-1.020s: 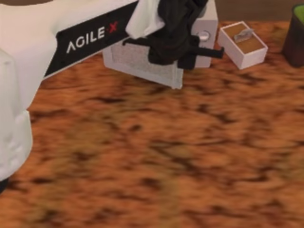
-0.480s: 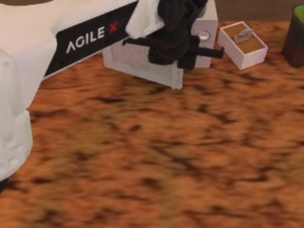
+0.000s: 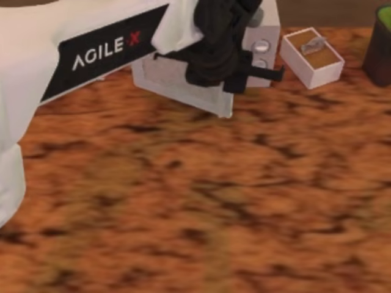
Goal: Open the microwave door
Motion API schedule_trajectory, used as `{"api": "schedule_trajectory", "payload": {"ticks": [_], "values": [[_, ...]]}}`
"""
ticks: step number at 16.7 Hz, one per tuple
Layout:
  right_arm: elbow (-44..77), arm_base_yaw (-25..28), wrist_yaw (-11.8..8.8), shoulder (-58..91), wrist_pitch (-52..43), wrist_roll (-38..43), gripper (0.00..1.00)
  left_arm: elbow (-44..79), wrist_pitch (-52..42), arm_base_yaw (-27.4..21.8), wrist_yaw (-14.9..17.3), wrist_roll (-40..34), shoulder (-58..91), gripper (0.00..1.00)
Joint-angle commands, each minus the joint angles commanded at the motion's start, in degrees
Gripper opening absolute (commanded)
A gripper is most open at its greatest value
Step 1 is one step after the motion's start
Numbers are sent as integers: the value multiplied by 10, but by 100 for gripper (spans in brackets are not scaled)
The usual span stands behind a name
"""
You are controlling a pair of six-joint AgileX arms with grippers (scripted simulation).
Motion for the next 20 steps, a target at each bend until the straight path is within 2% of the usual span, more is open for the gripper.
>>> {"api": "schedule_trajectory", "payload": {"ticks": [4, 20], "values": [[0, 0, 0, 0, 0, 0, 100, -42, 19, 7, 15, 29, -25, 0], [0, 0, 0, 0, 0, 0, 100, -43, 19, 7, 15, 30, -25, 0]]}}
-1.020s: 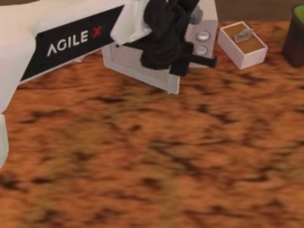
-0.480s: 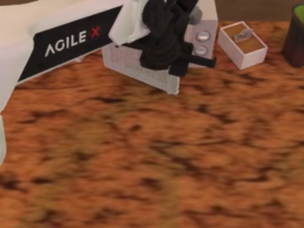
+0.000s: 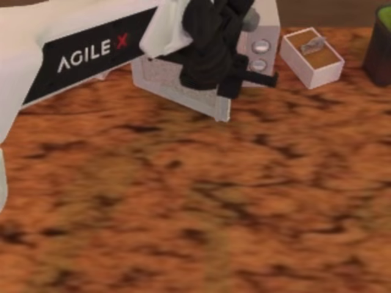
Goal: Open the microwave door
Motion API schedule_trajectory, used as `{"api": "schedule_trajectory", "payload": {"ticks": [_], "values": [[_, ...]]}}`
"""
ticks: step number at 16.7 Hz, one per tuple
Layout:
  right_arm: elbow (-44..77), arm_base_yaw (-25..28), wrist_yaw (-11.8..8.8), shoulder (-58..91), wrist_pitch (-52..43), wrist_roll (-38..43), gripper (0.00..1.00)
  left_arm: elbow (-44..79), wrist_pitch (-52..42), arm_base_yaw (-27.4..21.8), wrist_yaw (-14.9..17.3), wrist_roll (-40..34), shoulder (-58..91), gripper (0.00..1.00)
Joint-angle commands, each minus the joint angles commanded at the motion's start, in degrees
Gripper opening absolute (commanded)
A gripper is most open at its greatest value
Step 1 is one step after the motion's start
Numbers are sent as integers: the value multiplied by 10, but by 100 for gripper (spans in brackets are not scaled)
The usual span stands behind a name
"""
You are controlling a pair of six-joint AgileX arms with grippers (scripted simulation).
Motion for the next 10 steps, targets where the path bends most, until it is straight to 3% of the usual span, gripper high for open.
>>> {"api": "schedule_trajectory", "payload": {"ticks": [10], "values": [[0, 0, 0, 0, 0, 0, 100, -2, 1, -3, 4, -1, 0, 0]]}}
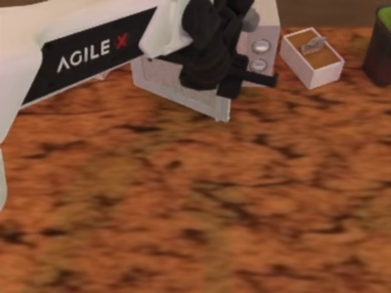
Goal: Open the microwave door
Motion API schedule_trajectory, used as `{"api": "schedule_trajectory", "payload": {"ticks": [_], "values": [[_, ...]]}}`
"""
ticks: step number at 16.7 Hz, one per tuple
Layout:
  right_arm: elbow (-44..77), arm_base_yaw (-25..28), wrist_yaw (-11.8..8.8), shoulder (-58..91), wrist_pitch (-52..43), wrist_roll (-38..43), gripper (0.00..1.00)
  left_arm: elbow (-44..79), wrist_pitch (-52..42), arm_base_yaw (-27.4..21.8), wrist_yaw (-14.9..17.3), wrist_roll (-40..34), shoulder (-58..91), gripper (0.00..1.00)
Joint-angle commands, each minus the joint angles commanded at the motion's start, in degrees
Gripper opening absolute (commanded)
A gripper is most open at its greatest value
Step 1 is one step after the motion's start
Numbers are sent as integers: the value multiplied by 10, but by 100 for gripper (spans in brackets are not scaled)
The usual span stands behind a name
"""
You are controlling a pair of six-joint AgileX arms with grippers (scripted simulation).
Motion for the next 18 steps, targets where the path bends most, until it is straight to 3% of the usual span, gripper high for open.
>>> {"api": "schedule_trajectory", "payload": {"ticks": [7, 18], "values": [[0, 0, 0, 0, 0, 0, 100, -71, 31, 17, 32, 65, -49, 0], [0, 0, 0, 0, 0, 0, 100, -73, 31, 18, 33, 67, -51, 0]]}}
